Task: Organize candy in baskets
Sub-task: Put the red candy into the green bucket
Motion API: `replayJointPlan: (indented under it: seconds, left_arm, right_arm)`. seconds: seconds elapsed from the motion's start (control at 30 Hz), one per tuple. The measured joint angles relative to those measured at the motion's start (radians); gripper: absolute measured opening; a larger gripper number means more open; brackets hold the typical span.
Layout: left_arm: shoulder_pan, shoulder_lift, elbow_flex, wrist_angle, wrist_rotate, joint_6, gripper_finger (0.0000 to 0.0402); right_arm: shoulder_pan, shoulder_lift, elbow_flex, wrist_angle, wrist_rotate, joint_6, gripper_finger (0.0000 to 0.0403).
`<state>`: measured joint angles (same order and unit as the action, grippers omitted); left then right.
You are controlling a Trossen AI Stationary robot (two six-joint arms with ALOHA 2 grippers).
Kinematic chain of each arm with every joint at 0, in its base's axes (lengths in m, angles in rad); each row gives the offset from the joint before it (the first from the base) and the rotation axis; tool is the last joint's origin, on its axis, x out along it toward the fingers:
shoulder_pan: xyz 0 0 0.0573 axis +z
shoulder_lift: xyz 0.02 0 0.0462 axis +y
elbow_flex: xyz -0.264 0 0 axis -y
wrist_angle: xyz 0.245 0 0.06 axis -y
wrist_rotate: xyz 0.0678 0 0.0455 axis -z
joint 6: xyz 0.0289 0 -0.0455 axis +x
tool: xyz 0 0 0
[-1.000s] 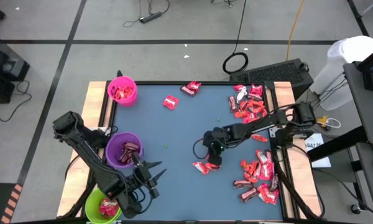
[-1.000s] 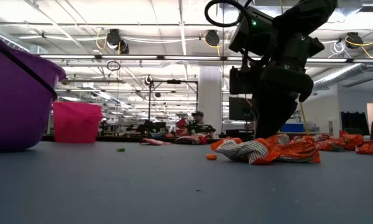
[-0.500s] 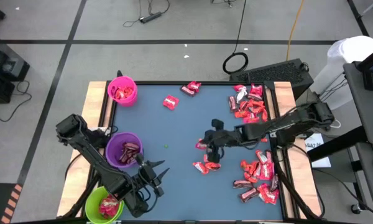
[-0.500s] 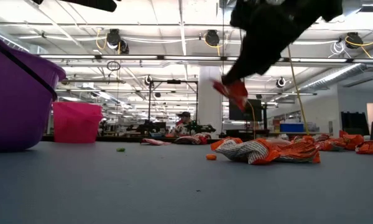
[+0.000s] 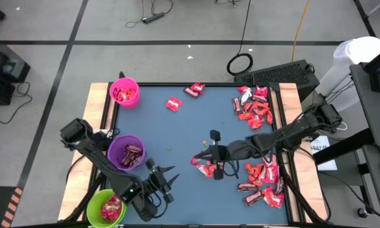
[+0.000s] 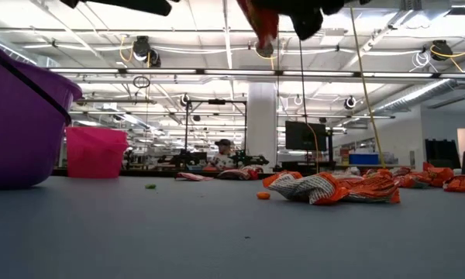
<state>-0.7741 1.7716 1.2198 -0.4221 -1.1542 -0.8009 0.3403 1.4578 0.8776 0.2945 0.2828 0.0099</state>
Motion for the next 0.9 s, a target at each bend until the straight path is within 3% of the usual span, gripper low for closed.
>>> replayJointPlan:
  seconds: [0.3, 0.43, 0.6, 0.9]
  left_arm:
    - [0.024, 0.073, 0.000, 0.337, -0.020, 0.312, 0.0168]
    - [0.020, 0.081, 0.000, 0.407, -0.064, 0.420, 0.0168]
    - [0.028, 0.081, 0.000, 0.445, -0.140, 0.451, 0.0168]
    - [0.062, 0.081, 0.000, 0.581, -0.068, 0.506, 0.0168]
  right_arm:
    - [0.029, 0.000, 0.000, 0.089, 0.000, -0.004, 0.0004]
    - [0.043, 0.000, 0.000, 0.117, 0.000, -0.030, 0.0004]
    - [0.066, 0.015, 0.000, 0.188, 0.005, -0.063, 0.0004]
    - [0.074, 0.067, 0.000, 0.272, 0.105, -0.105, 0.0004]
